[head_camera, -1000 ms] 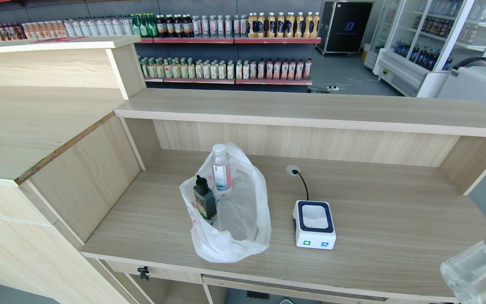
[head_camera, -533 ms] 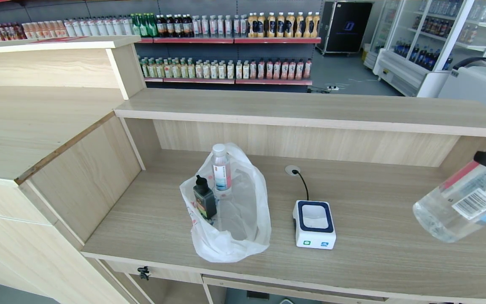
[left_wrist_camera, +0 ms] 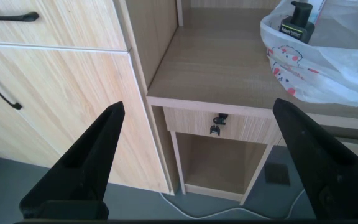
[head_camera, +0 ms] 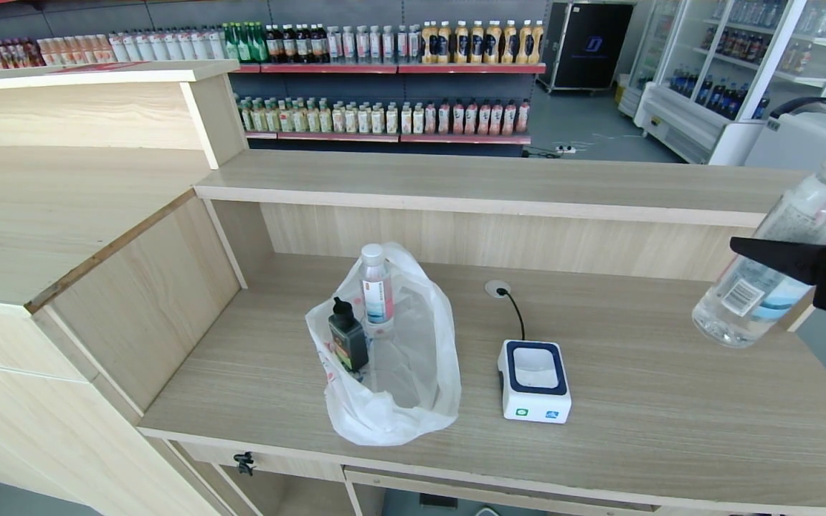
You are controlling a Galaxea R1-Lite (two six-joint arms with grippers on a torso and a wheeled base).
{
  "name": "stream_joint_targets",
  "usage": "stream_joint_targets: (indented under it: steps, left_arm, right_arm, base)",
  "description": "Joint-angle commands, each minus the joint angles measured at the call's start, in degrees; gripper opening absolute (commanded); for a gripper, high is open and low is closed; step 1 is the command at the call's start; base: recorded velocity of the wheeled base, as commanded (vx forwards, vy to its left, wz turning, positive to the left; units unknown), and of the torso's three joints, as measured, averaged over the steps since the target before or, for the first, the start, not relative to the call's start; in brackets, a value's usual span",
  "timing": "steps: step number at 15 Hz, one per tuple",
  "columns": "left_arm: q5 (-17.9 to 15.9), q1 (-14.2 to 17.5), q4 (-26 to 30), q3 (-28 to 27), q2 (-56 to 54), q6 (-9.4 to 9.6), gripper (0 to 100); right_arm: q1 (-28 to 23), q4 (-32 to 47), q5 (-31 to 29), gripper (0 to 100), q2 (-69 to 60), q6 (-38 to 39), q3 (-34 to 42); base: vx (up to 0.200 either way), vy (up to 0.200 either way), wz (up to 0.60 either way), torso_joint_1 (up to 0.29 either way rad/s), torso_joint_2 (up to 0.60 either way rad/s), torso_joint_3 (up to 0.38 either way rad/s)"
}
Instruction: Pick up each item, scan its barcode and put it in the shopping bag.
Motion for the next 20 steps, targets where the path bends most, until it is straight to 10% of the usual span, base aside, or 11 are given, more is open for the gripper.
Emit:
stream_joint_targets:
  steps: [1, 20]
  left_arm:
    - [0.02, 0.02, 0.02, 0.0, -0.02, 0.08, 100]
    - [0.02, 0.02, 0.02, 0.0, -0.02, -0.01, 100]
  right_arm:
    - [-2.98, -0.14, -0.03, 0, 3.08, -3.33, -0.05]
    - [-2.63, -12.44, -0.21, 0, 14.07, -21.96, 3.64]
  base:
    - [0.0, 0.0, 0.0, 0.0, 0.0, 0.0]
    - [0.0, 0.0, 0.16, 0.0, 0.0, 0.0]
